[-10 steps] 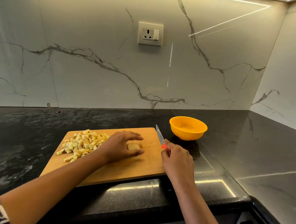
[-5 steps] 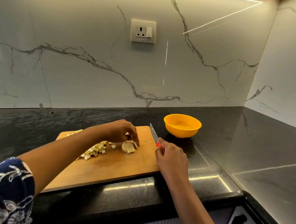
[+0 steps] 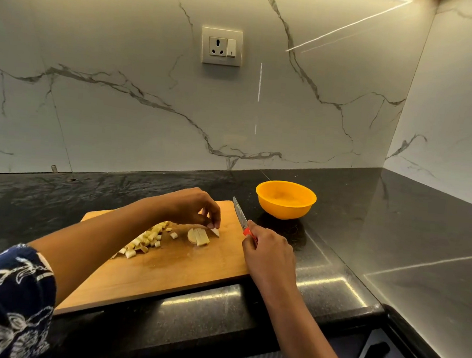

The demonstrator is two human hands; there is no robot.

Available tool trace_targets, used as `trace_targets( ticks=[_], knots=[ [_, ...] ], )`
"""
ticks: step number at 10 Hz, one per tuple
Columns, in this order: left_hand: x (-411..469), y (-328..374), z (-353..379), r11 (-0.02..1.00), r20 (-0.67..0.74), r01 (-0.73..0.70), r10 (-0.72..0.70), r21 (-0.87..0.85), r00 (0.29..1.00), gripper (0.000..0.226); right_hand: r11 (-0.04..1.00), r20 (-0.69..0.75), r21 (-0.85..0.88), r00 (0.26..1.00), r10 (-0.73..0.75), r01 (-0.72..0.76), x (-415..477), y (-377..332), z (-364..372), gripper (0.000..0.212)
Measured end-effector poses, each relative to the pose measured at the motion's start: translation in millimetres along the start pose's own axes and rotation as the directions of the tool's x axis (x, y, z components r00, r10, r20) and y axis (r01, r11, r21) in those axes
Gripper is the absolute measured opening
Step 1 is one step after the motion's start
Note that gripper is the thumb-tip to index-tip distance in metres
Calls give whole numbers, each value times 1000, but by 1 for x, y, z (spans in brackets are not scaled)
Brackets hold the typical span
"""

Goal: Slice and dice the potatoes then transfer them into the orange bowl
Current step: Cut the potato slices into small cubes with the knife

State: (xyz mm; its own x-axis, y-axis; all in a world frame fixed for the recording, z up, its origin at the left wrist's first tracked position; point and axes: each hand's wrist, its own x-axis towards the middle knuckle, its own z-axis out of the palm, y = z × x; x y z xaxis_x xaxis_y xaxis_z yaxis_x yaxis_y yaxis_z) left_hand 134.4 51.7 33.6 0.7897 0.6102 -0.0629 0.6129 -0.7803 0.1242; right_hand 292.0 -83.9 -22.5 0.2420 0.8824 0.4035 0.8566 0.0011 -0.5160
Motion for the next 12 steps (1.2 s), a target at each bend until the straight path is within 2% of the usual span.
trace_targets(
  ticks=[2, 4, 6, 8, 10, 11, 12],
  knots=[
    [3, -2, -5, 1000, 70, -4, 3, 13, 998, 15, 1000, 12, 10, 1000, 7, -7, 1, 1, -1, 44],
    [8, 0, -4, 999, 74, -11, 7, 52, 997, 17, 1000, 33, 13, 999, 18, -19, 1, 0, -2, 44],
    [9, 0, -6, 999, 87, -21, 24, -33, 996, 15, 1000, 36, 9, 999, 18, -18, 2, 1, -2, 44],
    [0, -6, -5, 1000, 98, -25, 25, 1, 995, 20, 1000, 32, 8, 999, 24, -24, 3, 1, -1, 44],
    [-11, -11, -9, 998, 76, -29, 33, -47, 997, 24, 1000, 30, 13, 999, 26, -27, 2, 1, -1, 44],
    [-12, -13, -14, 988, 152, -8, 32, -156, 988, 34, 1000, 27, 12, 999, 24, -24, 2, 1, -1, 44],
    [-14, -17, -16, 985, 295, 24, 29, -173, 955, 41, 1000, 24, 12, 999, 27, -27, 2, 1, -2, 44]
  ],
)
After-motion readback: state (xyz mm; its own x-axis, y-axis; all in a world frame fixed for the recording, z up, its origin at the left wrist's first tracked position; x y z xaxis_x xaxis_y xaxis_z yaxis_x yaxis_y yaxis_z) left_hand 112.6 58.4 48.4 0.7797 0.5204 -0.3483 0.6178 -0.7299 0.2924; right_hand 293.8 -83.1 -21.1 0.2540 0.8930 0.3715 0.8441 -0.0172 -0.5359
